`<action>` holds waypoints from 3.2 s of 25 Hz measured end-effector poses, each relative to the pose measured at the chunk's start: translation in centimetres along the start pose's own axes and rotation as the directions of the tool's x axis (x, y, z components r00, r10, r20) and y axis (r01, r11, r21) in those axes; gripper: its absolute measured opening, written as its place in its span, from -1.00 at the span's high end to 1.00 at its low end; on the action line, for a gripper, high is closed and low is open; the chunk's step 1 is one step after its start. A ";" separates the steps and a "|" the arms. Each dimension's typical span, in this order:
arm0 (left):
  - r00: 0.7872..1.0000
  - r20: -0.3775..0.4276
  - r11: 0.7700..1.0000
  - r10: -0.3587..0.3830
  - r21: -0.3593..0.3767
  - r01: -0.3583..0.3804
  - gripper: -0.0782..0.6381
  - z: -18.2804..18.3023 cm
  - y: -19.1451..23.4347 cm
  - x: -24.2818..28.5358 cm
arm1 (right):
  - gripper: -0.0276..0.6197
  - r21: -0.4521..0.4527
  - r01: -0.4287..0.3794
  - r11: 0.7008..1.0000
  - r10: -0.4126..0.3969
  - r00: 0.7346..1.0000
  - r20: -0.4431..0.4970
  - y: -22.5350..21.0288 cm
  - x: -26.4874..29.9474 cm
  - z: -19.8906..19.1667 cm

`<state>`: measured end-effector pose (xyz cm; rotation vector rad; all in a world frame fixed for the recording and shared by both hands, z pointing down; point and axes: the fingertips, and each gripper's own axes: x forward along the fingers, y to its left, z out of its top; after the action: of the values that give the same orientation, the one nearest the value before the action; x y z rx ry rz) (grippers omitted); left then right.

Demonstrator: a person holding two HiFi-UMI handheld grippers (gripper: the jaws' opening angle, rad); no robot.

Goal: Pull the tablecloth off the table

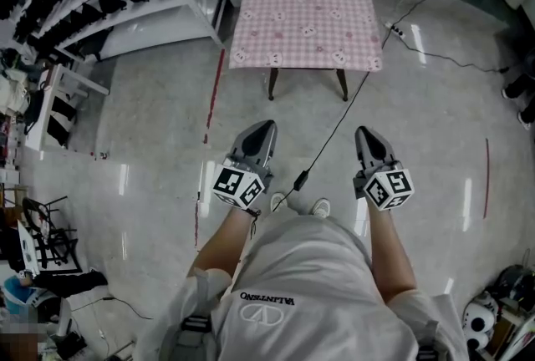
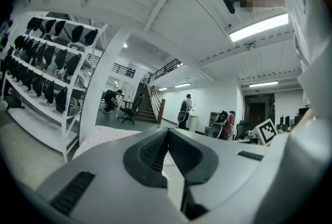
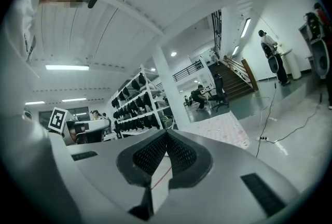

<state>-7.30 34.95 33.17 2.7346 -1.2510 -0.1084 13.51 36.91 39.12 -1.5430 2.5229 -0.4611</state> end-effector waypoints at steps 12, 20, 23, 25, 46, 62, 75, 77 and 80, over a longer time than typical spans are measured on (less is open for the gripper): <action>0.999 -0.016 0.999 0.044 0.022 -0.043 0.78 -1.4 -1.6 2.7 | 0.88 0.016 -0.052 0.999 0.051 0.998 0.047 -1.6 1.2 1.3; 0.998 -0.024 0.998 0.056 -0.041 -0.057 0.54 -2.9 2.0 3.1 | 0.66 0.006 -0.060 0.998 0.060 0.997 -0.047 -1.7 4.3 -1.0; 0.997 -0.040 0.996 0.060 -0.061 -0.062 0.51 -3.8 4.1 3.5 | 0.63 0.029 -0.052 0.998 0.054 0.996 -0.071 -1.9 5.9 -2.0; 0.997 -0.051 0.995 0.054 -0.080 -0.058 0.51 -4.3 5.5 4.1 | 0.62 0.057 -0.037 0.998 0.042 0.996 -0.077 -2.4 7.0 -2.4; 0.991 -0.104 0.937 -0.080 -0.346 0.040 0.45 -7.9 21.1 12.8 | 0.57 0.474 0.081 0.877 -0.068 0.997 -0.046 -7.0 22.8 -5.3; 0.979 -0.153 0.838 -0.136 -0.545 0.032 0.42 -14.1 26.0 16.4 | 0.55 0.642 0.125 0.756 -0.106 0.992 -0.068 -10.5 29.7 -9.9; 0.985 -0.156 0.669 -0.072 -0.740 -0.068 0.36 -22.8 28.3 20.9 | 0.50 0.727 0.165 0.666 -0.101 0.986 -0.132 -15.5 31.9 -16.5; 0.985 -0.159 0.647 -0.063 -0.758 -0.081 0.35 -24.4 28.7 21.7 | 0.49 0.739 0.158 0.655 -0.092 0.987 -0.130 -16.4 32.7 -17.6; 0.986 -0.162 0.617 -0.046 -0.781 -0.100 0.34 -26.8 29.4 22.5 | 0.48 0.755 0.188 0.628 -0.111 0.982 -0.152 -18.1 33.2 -19.8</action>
<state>-11.32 1.31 63.87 1.8924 -0.8835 -0.3334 7.83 3.42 64.96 -1.3580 1.7938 -1.4386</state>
